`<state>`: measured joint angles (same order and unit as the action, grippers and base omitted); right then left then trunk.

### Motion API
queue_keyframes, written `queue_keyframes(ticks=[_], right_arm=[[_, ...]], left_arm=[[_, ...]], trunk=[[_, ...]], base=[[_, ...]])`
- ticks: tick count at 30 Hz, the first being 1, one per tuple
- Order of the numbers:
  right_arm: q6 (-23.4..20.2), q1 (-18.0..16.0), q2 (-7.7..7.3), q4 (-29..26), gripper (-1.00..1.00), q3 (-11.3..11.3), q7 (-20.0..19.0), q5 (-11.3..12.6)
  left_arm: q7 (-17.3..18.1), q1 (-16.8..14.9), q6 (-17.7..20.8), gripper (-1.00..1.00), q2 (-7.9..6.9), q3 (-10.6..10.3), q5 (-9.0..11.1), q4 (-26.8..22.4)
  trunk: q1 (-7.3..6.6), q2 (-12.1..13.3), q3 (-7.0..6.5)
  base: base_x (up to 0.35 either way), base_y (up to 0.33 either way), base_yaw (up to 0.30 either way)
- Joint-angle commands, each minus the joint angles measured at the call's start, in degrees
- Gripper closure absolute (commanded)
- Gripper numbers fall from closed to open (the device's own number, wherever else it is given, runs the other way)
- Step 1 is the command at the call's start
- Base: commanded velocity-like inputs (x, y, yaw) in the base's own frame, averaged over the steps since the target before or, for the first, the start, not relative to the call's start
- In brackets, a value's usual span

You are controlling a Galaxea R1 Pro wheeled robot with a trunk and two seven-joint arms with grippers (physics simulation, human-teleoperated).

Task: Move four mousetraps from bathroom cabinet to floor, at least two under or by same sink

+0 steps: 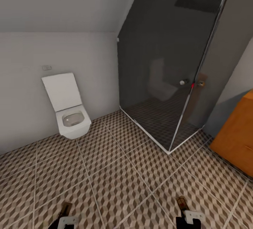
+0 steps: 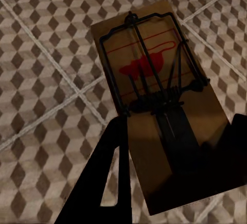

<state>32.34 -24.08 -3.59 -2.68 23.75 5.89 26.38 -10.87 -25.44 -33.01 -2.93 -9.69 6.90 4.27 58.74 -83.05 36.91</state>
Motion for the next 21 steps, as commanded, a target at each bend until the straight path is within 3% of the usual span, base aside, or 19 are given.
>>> queue_keyframes(ticks=[1,21], right_arm=[[0.09,-0.01,-0.02,-0.04,1.00,0.51,0.44,0.25],[0.09,-0.01,-0.01,-0.04,1.00,0.52,0.44,0.25]], left_arm=[[0.04,-0.10,-0.30,1.00,0.03,-0.51,0.49,0.21],[0.04,-0.11,-0.30,1.00,0.03,-0.55,0.49,0.21]], trunk=[[-0.01,-0.03,0.07],[-0.01,-0.03,0.49]], base=[[-0.095,0.222,0.262],[-0.011,0.234,0.262]])
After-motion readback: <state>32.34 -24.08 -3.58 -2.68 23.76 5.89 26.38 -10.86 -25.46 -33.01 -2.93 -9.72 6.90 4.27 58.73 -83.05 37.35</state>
